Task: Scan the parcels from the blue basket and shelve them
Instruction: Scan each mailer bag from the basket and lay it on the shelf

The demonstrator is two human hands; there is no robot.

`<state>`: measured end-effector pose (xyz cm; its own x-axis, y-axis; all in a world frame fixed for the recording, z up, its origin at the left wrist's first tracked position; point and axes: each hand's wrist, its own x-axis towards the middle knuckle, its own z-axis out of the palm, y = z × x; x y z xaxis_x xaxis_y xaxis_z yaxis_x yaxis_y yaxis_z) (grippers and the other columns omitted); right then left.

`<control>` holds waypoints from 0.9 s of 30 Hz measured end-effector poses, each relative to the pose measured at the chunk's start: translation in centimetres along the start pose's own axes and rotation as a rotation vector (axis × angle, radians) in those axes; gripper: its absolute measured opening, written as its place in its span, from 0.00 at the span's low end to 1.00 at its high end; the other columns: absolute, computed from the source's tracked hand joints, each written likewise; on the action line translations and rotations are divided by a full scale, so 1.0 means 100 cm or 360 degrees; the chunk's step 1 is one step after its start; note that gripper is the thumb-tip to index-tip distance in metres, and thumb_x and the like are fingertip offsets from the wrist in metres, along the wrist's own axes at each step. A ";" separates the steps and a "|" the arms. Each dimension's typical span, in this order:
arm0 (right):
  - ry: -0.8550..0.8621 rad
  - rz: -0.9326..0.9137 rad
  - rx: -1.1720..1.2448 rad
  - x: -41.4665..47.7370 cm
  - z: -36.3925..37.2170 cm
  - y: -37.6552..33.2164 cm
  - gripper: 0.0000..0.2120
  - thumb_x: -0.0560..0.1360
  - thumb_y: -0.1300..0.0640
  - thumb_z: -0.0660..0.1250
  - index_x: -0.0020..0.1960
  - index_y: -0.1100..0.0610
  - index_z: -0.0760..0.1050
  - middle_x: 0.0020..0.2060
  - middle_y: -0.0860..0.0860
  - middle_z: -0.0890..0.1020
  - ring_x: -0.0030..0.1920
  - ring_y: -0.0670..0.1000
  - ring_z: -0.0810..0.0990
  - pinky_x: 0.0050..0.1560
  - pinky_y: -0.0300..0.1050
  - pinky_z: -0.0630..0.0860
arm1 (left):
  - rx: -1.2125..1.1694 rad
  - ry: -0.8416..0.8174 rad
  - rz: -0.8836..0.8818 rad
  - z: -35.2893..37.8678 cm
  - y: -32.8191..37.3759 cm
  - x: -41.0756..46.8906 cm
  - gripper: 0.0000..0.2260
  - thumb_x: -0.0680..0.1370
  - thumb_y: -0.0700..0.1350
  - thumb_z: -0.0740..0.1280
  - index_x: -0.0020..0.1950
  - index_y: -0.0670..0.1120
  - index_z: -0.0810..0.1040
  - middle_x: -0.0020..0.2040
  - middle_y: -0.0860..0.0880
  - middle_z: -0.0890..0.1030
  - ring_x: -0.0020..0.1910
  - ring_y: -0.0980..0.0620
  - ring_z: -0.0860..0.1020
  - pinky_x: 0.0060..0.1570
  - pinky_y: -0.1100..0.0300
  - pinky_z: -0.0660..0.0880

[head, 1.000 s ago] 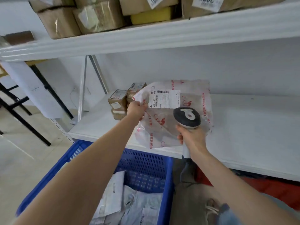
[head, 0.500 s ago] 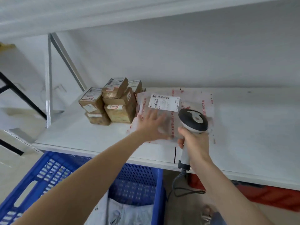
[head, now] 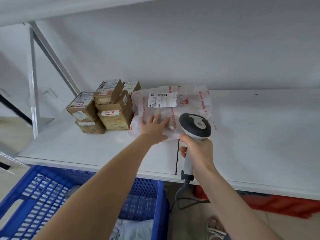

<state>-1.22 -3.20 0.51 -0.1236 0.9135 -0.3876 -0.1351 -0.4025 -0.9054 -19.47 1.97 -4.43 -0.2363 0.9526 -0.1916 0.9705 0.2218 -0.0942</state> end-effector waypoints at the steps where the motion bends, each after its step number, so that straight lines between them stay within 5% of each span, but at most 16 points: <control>1: 0.0002 0.0002 -0.0015 0.000 0.000 0.000 0.07 0.71 0.59 0.73 0.48 0.57 0.78 0.32 0.50 0.81 0.27 0.44 0.78 0.34 0.38 0.77 | 0.0003 -0.0051 0.0018 0.003 -0.001 -0.002 0.39 0.76 0.60 0.64 0.78 0.59 0.42 0.79 0.48 0.41 0.78 0.44 0.43 0.73 0.37 0.50; 5: -0.0036 0.0052 -0.0075 -0.005 0.002 0.005 0.06 0.71 0.59 0.73 0.45 0.58 0.78 0.27 0.49 0.80 0.29 0.48 0.78 0.41 0.45 0.78 | -0.0187 0.0177 0.0159 0.008 -0.011 -0.028 0.39 0.76 0.56 0.68 0.78 0.55 0.47 0.79 0.49 0.46 0.78 0.47 0.47 0.75 0.47 0.50; 10: -0.0248 0.0149 -0.0244 -0.029 0.018 0.023 0.08 0.73 0.55 0.72 0.44 0.60 0.79 0.34 0.54 0.85 0.30 0.49 0.80 0.37 0.43 0.80 | -0.0323 0.0330 0.0085 0.022 -0.042 -0.102 0.31 0.77 0.52 0.66 0.77 0.52 0.56 0.77 0.50 0.55 0.71 0.45 0.65 0.67 0.53 0.64; 18: -0.0802 0.0552 -0.0611 -0.099 0.067 0.094 0.13 0.74 0.54 0.72 0.50 0.63 0.78 0.31 0.59 0.84 0.27 0.51 0.80 0.31 0.41 0.78 | -0.0583 -0.0110 -0.0397 0.098 -0.143 -0.234 0.24 0.79 0.50 0.65 0.74 0.49 0.64 0.74 0.48 0.61 0.62 0.47 0.74 0.57 0.53 0.73; 22: -0.0851 0.0765 -0.0707 -0.118 0.103 0.144 0.11 0.74 0.55 0.71 0.47 0.64 0.77 0.28 0.58 0.82 0.24 0.50 0.78 0.29 0.40 0.76 | -0.0702 -0.0379 -0.0591 0.145 -0.187 -0.274 0.25 0.78 0.49 0.66 0.73 0.46 0.65 0.72 0.45 0.64 0.66 0.45 0.70 0.64 0.55 0.67; 27: -0.0841 0.0923 -0.0917 -0.103 0.138 0.207 0.11 0.74 0.56 0.71 0.47 0.65 0.77 0.28 0.58 0.82 0.25 0.51 0.78 0.28 0.39 0.75 | -0.0842 -0.0679 -0.0826 0.214 -0.218 -0.284 0.26 0.78 0.51 0.66 0.74 0.44 0.64 0.71 0.42 0.66 0.65 0.44 0.71 0.61 0.57 0.69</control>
<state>-16.31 -21.77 -11.82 -0.4636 0.3811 -0.7999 0.5706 -0.5622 -0.5986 -34.97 -34.36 -17.83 -0.5519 0.5670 -0.6115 0.6036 0.7775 0.1762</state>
